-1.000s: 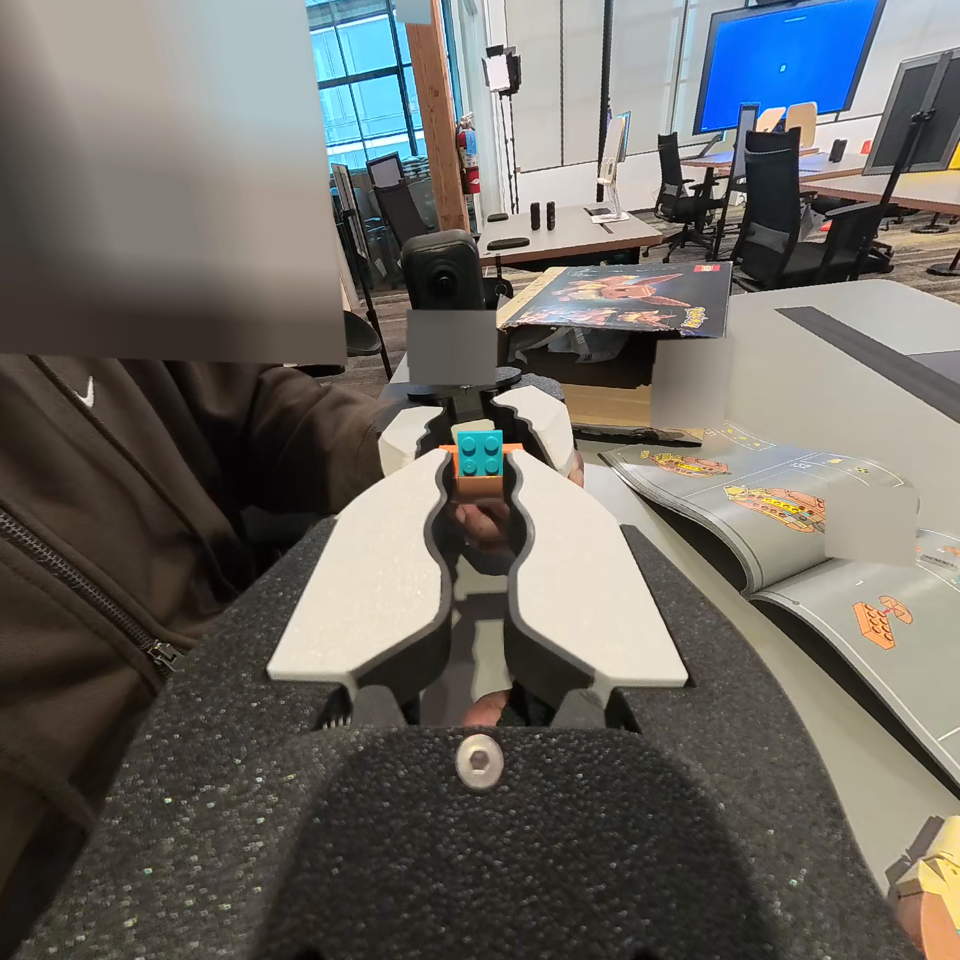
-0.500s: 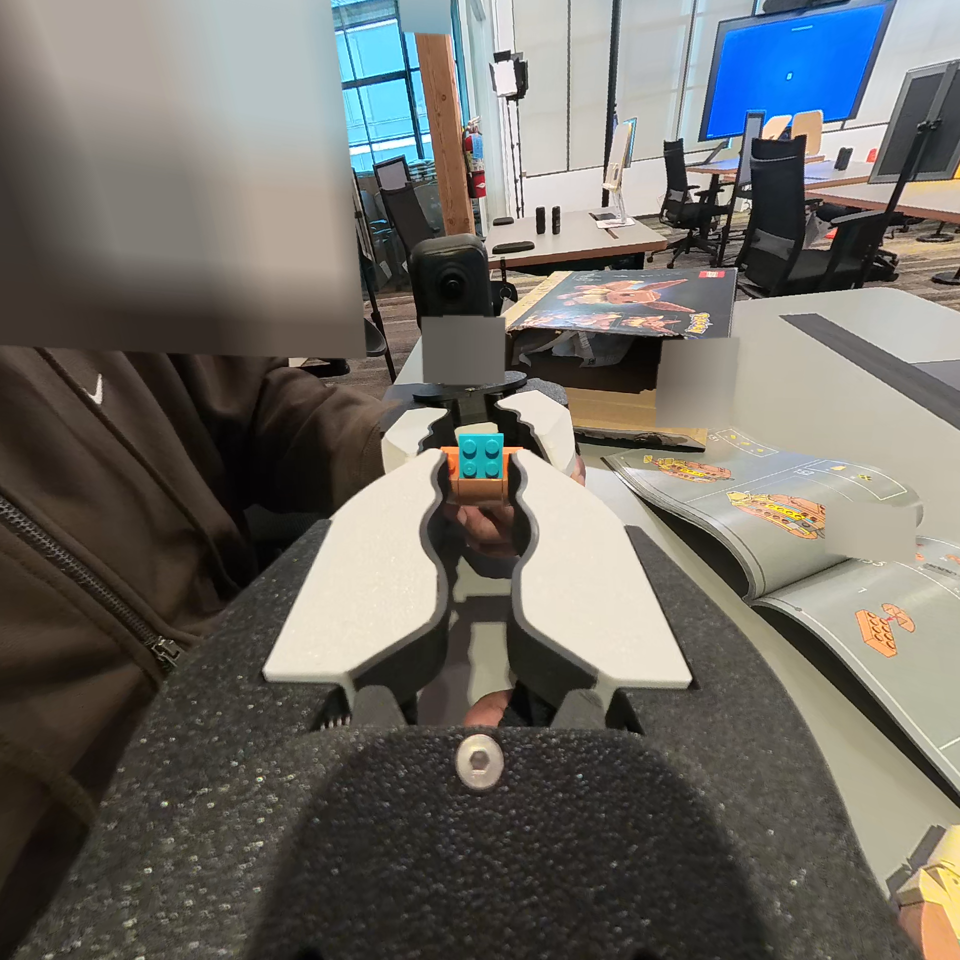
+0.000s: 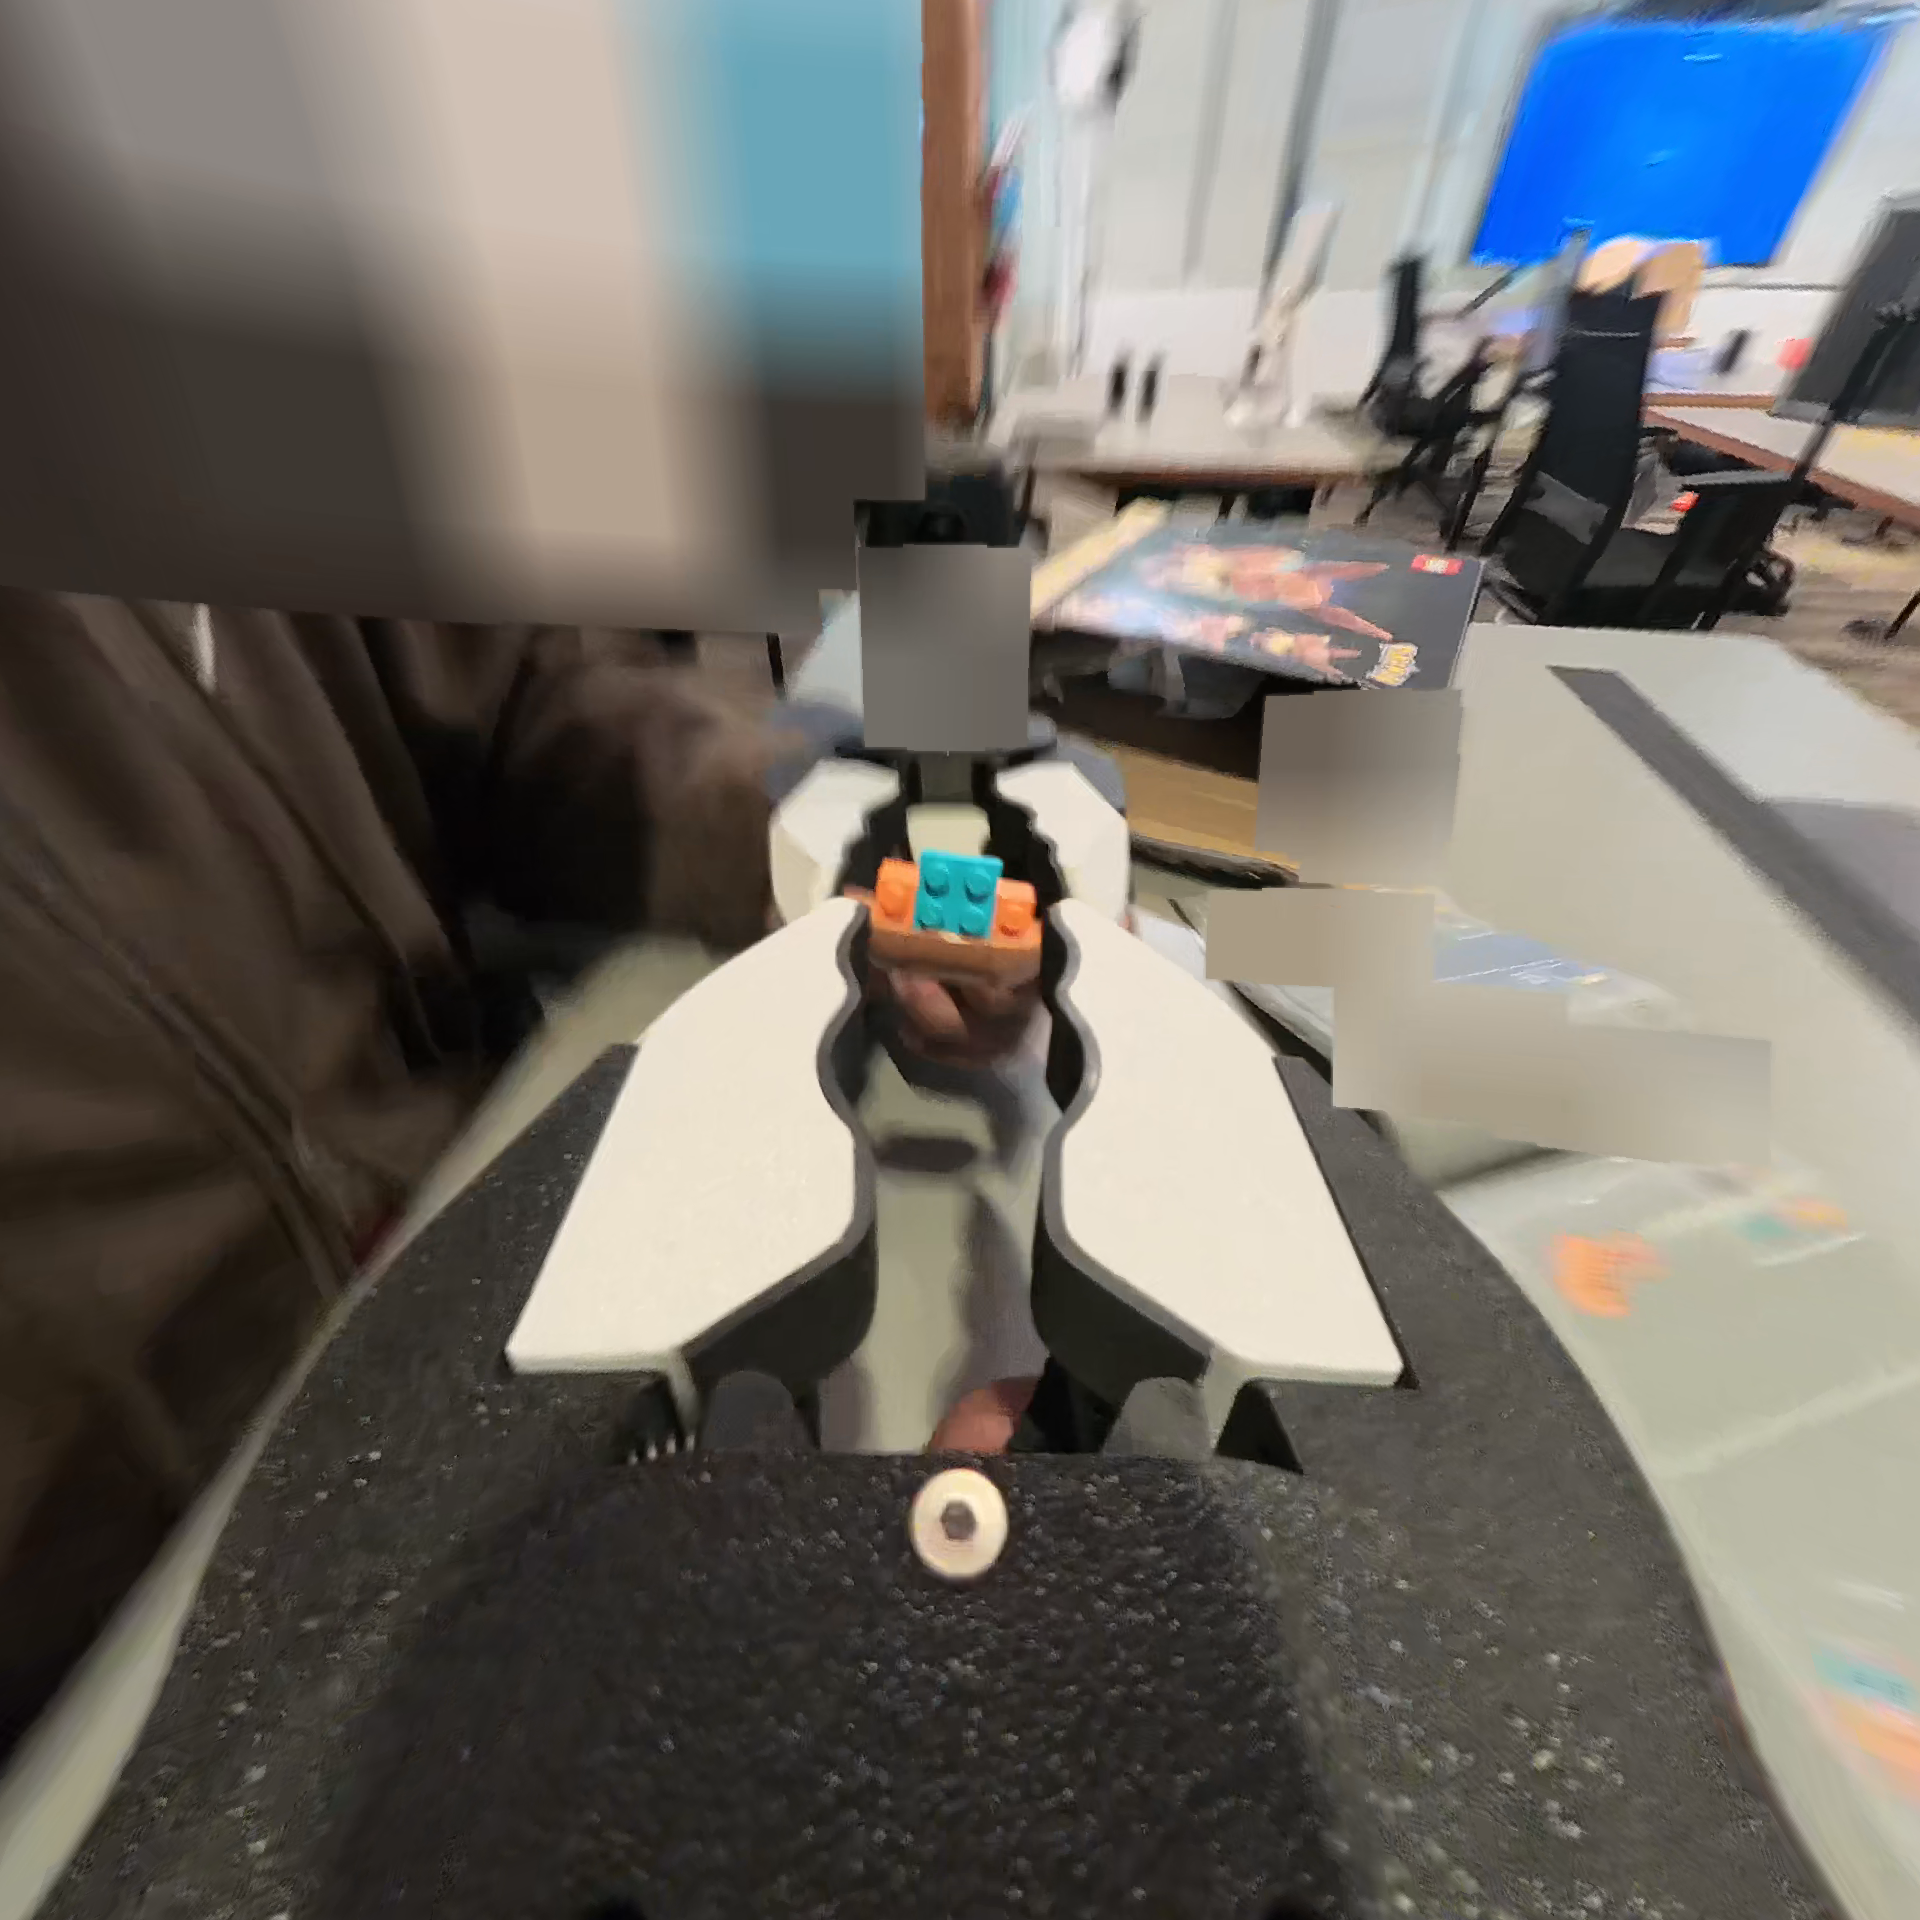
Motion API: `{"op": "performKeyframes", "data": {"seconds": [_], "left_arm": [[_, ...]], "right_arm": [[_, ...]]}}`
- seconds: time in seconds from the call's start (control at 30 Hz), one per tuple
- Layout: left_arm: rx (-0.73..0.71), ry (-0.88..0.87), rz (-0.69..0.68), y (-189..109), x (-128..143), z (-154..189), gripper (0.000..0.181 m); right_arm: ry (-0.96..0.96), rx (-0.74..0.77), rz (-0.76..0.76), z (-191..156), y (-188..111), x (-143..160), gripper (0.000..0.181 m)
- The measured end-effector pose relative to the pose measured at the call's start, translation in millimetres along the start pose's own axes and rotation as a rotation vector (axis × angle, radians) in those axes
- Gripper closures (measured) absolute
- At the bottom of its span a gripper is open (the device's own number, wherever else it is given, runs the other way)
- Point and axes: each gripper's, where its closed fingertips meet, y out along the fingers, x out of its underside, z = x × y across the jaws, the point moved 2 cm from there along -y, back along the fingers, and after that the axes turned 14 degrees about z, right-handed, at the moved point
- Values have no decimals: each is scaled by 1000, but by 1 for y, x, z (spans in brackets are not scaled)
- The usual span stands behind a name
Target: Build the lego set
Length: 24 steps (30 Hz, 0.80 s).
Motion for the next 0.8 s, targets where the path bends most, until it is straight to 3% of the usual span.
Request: {"op": "performKeyframes", "data": {"seconds": [0.2, 0.33, 0.43, 0.6, 0.8], "left_arm": [[25, -13, -27, 2, 5, 4, 129], [43, -30, -34, 1, 7, 6, 129], [56, -46, -51, 1, 10, 7, 130], [80, -55, -90, 2, 17, 10, 129], [75, -71, -124, 1, 22, 9, 129]], "right_arm": [[-398, -322, -464, 15, -15, -11, 148], [-498, -571, -628, 12, -6, -20, 141], [-551, -703, -764, 8, -2, -9, 138], [-543, -856, -839, -6, 8, 2, 136], [-512, -921, -858, -7, 11, 7, 139]]}}
